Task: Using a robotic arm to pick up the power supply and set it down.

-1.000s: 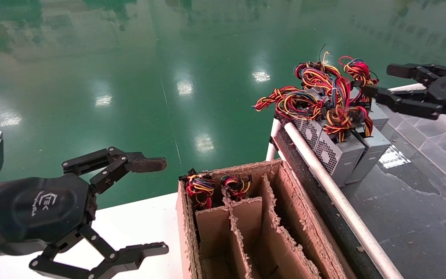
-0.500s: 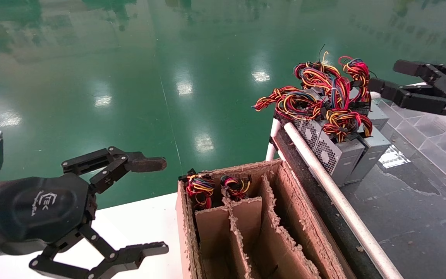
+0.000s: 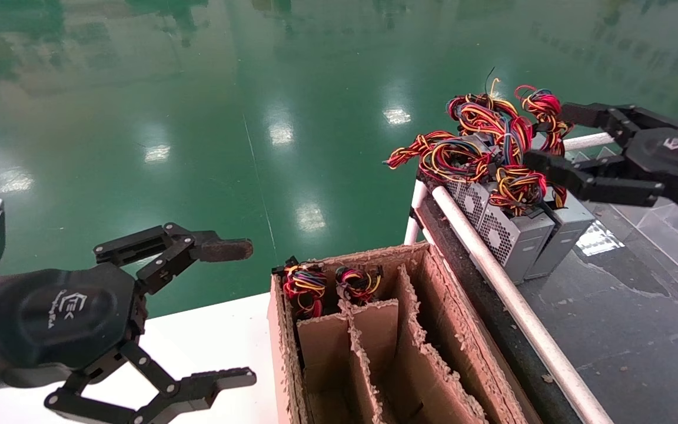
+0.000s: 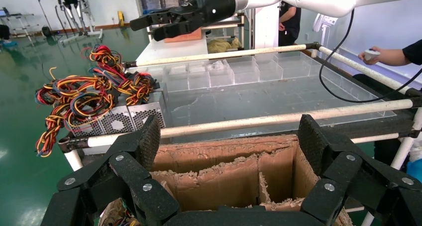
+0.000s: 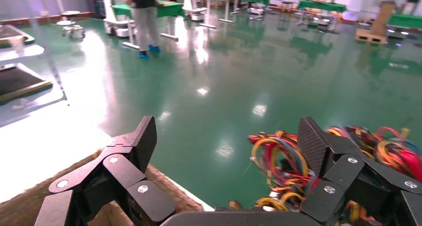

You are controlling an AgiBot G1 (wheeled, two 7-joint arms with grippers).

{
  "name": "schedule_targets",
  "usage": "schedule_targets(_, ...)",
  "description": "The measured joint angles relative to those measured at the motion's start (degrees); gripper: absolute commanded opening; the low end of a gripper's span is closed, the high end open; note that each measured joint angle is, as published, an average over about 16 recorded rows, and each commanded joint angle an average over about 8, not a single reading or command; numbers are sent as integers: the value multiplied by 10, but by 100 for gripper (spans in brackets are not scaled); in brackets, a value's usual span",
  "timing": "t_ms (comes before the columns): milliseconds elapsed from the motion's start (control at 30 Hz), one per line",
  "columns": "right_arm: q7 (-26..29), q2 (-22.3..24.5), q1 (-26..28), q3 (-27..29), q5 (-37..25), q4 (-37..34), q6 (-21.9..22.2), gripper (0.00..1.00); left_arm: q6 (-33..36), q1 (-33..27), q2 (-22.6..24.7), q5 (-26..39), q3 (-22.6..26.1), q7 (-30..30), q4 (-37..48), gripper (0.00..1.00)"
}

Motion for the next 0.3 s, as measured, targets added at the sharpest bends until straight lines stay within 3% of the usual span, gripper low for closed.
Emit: schedule_targets(300,15,7,-36,5,21,64,0,100,0,0,0,0,0,0,0,100)
